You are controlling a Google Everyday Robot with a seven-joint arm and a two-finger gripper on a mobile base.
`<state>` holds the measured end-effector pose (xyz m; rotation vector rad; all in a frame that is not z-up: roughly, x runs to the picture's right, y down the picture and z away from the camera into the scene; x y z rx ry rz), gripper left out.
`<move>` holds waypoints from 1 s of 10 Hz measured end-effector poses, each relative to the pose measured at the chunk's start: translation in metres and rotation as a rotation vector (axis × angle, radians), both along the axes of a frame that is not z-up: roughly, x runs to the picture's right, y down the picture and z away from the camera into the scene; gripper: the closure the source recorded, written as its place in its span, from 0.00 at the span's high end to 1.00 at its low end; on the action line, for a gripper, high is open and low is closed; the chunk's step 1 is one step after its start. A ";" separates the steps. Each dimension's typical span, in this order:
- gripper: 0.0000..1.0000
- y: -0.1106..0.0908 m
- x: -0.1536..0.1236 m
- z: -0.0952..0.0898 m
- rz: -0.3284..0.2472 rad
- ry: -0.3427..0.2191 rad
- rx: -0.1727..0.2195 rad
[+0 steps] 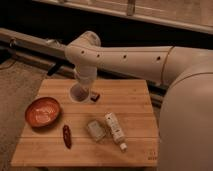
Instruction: Place the ceramic cup in the ceramic bowl
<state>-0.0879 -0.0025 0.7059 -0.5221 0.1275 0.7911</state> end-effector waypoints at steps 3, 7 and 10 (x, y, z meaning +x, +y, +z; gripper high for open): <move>0.00 -0.003 -0.004 -0.003 -0.022 -0.006 0.011; 0.00 -0.007 -0.067 -0.003 -0.112 -0.075 0.002; 0.00 0.004 -0.120 0.007 -0.199 -0.139 -0.040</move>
